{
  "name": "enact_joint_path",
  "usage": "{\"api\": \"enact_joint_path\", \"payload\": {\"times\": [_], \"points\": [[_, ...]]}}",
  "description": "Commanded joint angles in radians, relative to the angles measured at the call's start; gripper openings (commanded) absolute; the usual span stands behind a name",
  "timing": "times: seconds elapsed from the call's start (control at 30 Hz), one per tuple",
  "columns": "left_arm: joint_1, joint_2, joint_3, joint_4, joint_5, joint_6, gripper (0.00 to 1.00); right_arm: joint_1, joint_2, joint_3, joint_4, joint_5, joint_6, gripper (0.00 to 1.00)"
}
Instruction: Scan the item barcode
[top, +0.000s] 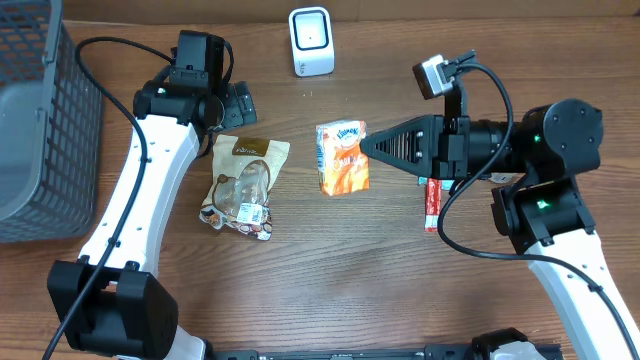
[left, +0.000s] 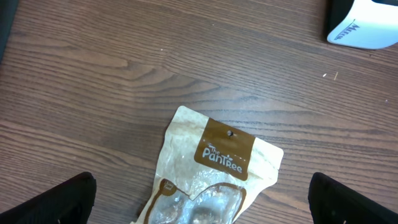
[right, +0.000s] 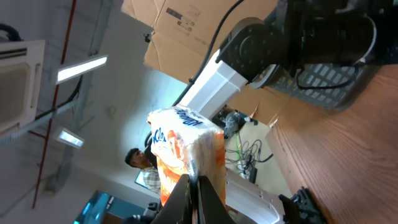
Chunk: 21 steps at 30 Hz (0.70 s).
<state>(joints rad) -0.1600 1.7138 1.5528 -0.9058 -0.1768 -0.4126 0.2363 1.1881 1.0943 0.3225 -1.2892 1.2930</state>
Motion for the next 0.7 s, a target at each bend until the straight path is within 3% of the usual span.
{"api": "enact_joint_path", "payload": {"times": [0.0, 0.13, 0.23, 0.4, 0.67], "points": [[-0.002, -0.001, 0.013, 0.001, -0.006, -0.006, 1.0, -0.002, 0.02, 0.019, -0.013, 0.014, -0.008, 0.04], [-0.002, -0.001, 0.013, 0.001, -0.006, -0.006, 1.0, -0.002, 0.06, 0.019, -0.018, 0.002, -0.021, 0.04], [-0.002, -0.001, 0.013, 0.001, -0.006, -0.006, 1.0, -0.001, 0.095, 0.019, -0.049, -0.026, -0.134, 0.04], [-0.002, -0.001, 0.013, 0.001, -0.006, -0.006, 1.0, -0.001, 0.142, 0.019, -0.306, 0.013, -0.401, 0.04], [-0.002, -0.001, 0.013, 0.001, -0.006, -0.006, 1.0, -0.001, 0.216, 0.019, -0.586, 0.167, -0.676, 0.04]]}}
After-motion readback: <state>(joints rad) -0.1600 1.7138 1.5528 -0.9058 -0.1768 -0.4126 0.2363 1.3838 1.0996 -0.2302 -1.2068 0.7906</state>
